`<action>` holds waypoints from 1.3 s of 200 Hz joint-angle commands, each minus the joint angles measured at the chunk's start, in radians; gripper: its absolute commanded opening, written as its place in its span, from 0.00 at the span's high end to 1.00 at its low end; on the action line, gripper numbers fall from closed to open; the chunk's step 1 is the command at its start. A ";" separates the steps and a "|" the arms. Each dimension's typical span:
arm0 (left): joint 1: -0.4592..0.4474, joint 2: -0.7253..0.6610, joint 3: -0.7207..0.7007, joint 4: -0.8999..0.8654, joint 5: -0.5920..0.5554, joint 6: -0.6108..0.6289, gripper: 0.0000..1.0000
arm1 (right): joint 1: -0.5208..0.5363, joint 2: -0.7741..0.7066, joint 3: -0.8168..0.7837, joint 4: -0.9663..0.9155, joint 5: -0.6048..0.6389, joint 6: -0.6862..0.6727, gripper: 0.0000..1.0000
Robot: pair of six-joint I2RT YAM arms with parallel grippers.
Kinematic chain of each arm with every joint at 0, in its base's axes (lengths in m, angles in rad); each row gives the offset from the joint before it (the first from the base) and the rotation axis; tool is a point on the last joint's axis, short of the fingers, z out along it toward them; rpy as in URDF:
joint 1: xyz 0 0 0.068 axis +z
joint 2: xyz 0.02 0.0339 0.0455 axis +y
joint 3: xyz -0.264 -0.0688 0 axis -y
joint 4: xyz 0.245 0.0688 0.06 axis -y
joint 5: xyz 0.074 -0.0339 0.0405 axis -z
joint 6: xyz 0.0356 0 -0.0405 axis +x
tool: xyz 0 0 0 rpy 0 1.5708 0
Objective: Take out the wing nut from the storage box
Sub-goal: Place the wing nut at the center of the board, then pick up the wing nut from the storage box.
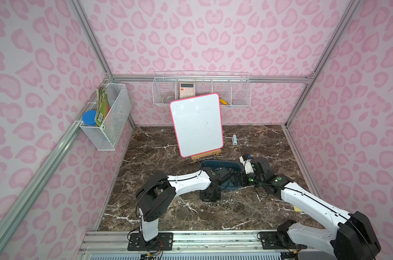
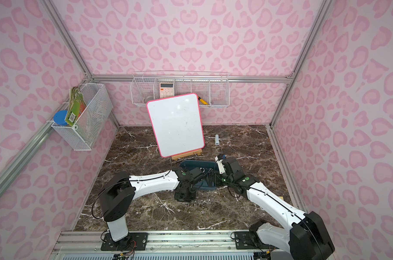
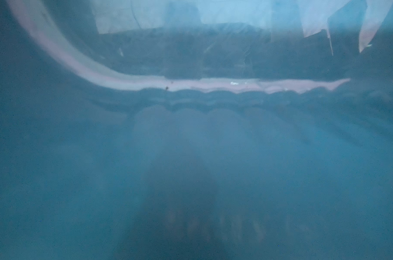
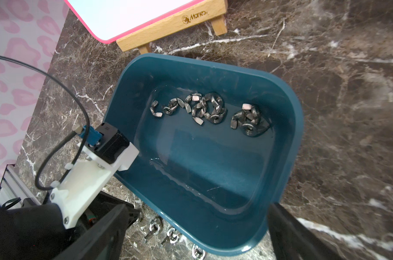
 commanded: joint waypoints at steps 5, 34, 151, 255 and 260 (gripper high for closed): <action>-0.001 -0.024 0.001 -0.010 0.004 0.007 0.67 | 0.000 0.014 0.015 0.007 0.008 0.008 0.02; 0.013 -0.061 0.020 -0.032 -0.009 0.019 0.62 | 0.000 0.046 0.044 -0.006 0.025 0.020 0.03; 0.325 -0.431 -0.057 0.060 0.073 0.088 0.02 | 0.020 0.303 0.210 -0.094 0.166 0.252 0.55; 0.559 -0.557 -0.122 0.109 0.202 0.188 0.02 | 0.056 0.508 0.362 -0.174 0.323 0.499 0.65; 0.565 -0.558 -0.121 0.104 0.204 0.194 0.02 | 0.058 0.515 0.366 -0.177 0.327 0.509 0.65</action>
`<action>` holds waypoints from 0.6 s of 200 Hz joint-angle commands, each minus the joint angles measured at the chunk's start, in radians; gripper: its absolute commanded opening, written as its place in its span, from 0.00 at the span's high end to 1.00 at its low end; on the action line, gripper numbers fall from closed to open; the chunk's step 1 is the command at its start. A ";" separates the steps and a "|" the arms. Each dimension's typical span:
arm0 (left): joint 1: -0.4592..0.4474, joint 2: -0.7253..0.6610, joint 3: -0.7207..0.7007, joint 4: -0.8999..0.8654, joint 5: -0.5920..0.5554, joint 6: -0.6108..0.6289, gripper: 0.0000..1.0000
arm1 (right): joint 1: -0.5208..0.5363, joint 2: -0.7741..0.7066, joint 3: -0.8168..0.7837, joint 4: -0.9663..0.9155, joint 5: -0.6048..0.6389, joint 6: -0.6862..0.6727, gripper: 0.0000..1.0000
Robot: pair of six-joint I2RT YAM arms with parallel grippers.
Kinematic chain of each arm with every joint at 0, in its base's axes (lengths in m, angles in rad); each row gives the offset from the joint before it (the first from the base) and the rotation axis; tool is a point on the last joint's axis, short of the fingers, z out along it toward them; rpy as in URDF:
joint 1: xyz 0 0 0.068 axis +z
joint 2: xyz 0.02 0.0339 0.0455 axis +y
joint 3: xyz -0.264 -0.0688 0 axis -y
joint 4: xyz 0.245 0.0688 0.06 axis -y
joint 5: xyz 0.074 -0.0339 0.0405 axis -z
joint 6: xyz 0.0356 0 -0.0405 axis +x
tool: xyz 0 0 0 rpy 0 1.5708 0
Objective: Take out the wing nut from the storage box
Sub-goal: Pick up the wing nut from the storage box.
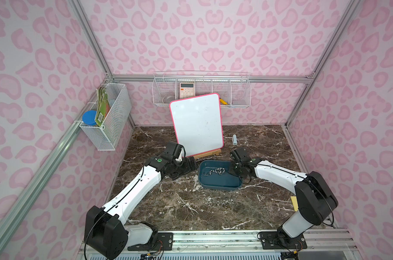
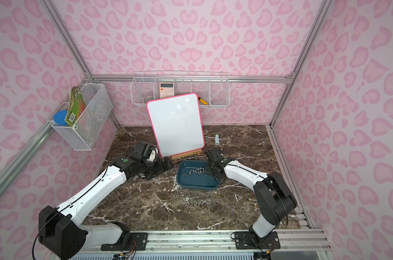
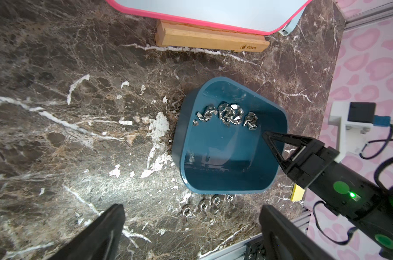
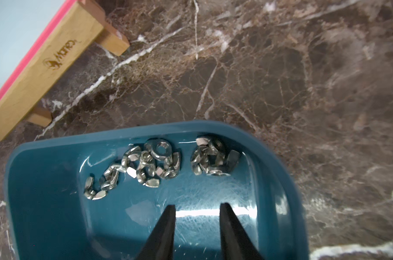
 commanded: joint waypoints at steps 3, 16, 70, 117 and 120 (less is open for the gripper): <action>0.023 -0.008 0.019 -0.008 0.028 0.063 0.02 | 0.006 0.027 0.023 -0.043 0.049 0.087 0.65; 0.039 -0.015 0.019 -0.011 0.037 0.073 0.02 | 0.008 0.042 0.032 -0.054 0.059 0.113 0.66; 0.086 -0.039 0.017 -0.022 0.097 0.112 0.02 | 0.019 0.092 0.039 -0.066 0.086 0.213 0.69; 0.098 -0.045 0.015 -0.022 0.124 0.123 0.02 | 0.012 0.137 0.078 -0.094 0.124 0.267 0.67; 0.099 -0.045 0.016 -0.022 0.124 0.123 0.02 | 0.010 0.142 0.083 -0.097 0.123 0.266 0.67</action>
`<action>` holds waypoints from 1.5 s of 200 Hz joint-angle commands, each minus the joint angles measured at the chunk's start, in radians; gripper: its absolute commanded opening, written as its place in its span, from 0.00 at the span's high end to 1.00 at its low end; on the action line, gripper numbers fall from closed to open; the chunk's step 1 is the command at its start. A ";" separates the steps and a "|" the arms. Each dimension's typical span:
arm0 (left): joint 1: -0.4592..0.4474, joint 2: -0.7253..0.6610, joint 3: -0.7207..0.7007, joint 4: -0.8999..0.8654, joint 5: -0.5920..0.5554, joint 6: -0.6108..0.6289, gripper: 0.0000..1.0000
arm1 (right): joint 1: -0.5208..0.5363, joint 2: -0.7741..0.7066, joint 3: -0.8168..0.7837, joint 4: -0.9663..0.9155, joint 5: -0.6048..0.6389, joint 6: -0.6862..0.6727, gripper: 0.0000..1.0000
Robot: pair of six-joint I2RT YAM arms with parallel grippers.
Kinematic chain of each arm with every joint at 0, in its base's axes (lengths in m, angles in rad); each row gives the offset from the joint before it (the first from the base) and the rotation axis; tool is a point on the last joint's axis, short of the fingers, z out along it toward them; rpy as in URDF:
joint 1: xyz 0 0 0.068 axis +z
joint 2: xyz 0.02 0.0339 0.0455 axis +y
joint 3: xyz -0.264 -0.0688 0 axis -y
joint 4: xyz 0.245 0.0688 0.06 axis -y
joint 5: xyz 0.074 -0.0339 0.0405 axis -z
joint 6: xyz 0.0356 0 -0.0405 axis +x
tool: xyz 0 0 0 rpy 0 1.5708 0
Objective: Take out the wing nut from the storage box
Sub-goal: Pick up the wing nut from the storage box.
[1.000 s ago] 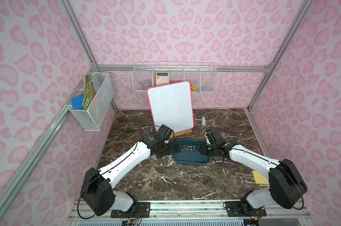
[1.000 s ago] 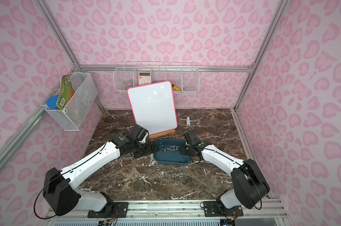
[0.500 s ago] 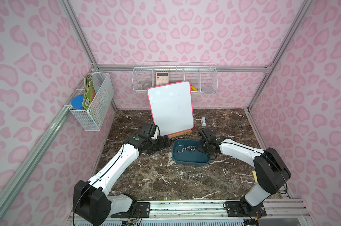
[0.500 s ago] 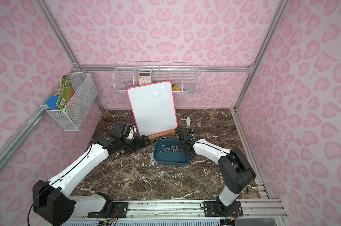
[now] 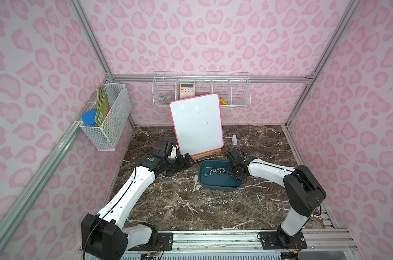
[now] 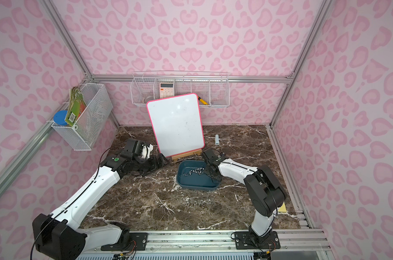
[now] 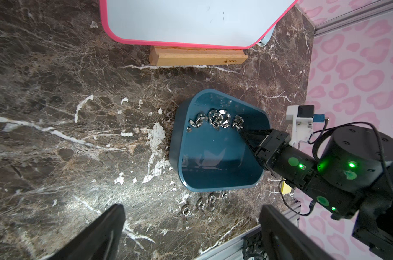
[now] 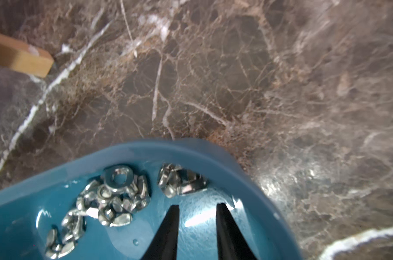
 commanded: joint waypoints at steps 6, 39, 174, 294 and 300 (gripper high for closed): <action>0.004 -0.006 0.002 -0.006 0.027 0.021 0.02 | -0.011 0.036 0.040 -0.043 0.029 0.030 0.67; 0.009 -0.012 0.000 -0.008 0.027 0.018 0.02 | -0.035 0.064 0.057 -0.032 0.015 0.010 0.67; 0.012 -0.003 -0.010 0.002 0.071 -0.028 0.02 | 0.027 -0.050 0.002 0.019 0.048 -0.074 0.95; -0.099 0.129 -0.018 0.258 0.166 -0.235 0.33 | 0.193 -0.496 -0.318 0.391 -0.059 -0.387 0.97; -0.113 0.144 -0.011 0.266 0.165 -0.239 0.36 | 0.198 -0.516 -0.332 0.406 -0.070 -0.394 0.97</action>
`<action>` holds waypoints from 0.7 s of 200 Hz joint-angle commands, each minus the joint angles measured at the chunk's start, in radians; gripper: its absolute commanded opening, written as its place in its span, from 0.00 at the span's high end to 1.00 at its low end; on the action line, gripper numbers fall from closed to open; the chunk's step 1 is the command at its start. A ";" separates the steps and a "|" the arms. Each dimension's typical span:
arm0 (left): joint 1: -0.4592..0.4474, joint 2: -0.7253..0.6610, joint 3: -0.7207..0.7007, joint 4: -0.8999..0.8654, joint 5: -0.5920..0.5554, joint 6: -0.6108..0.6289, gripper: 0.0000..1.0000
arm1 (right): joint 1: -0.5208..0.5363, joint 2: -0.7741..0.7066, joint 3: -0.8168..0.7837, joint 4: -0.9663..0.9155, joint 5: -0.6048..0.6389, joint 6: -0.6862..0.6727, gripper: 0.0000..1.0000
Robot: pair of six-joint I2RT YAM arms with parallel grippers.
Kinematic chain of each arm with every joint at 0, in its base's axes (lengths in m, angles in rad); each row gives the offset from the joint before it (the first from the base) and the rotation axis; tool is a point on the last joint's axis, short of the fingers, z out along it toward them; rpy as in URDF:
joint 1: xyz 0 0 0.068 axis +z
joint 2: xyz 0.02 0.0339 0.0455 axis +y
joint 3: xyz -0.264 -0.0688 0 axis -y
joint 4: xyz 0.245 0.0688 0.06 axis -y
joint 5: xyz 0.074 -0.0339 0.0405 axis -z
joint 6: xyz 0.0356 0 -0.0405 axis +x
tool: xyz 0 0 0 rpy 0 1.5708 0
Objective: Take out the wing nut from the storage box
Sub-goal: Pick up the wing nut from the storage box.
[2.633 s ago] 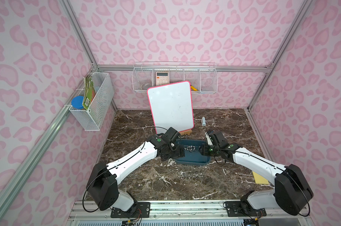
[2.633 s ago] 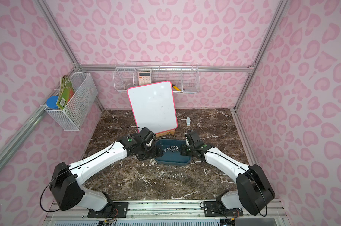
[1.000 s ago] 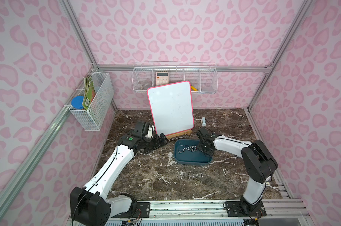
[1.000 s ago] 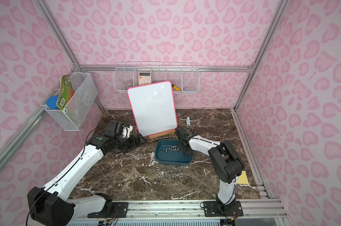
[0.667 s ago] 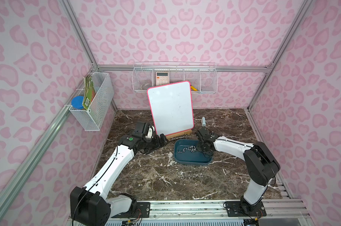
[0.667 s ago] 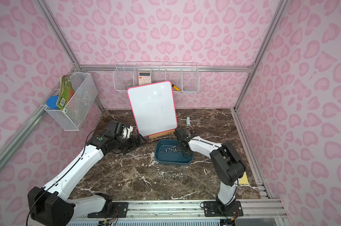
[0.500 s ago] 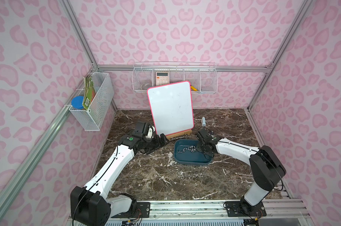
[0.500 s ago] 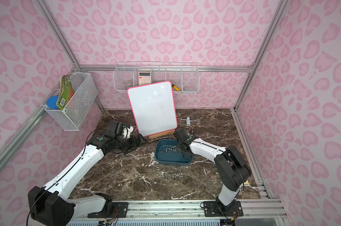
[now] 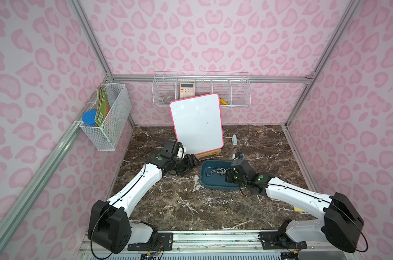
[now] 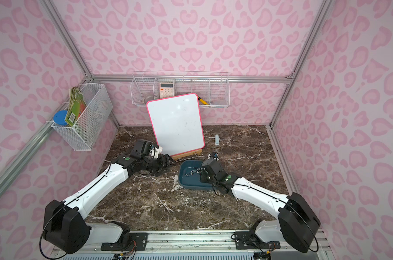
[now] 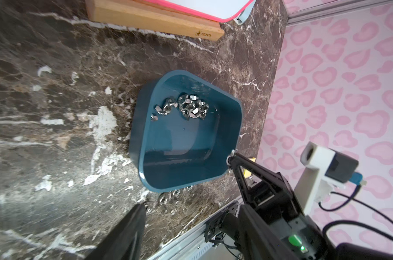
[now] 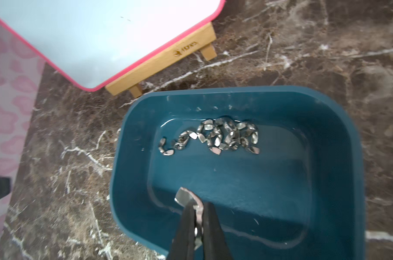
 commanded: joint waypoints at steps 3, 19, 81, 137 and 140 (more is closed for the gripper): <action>-0.046 0.040 0.032 0.072 -0.006 -0.052 0.38 | 0.016 -0.069 -0.049 0.123 -0.063 -0.074 0.97; -0.077 0.078 0.058 0.088 -0.003 -0.061 0.43 | 0.030 -0.124 -0.087 0.164 -0.084 -0.089 0.97; -0.197 0.217 0.164 0.130 0.067 -0.060 0.59 | 0.038 -0.222 -0.131 0.167 -0.105 -0.099 0.97; -0.240 0.246 0.172 0.143 0.090 -0.061 0.66 | 0.039 -0.254 -0.157 0.173 -0.073 -0.079 0.97; -0.241 0.247 0.172 0.142 0.089 -0.061 0.66 | 0.038 -0.254 -0.157 0.175 -0.072 -0.079 0.97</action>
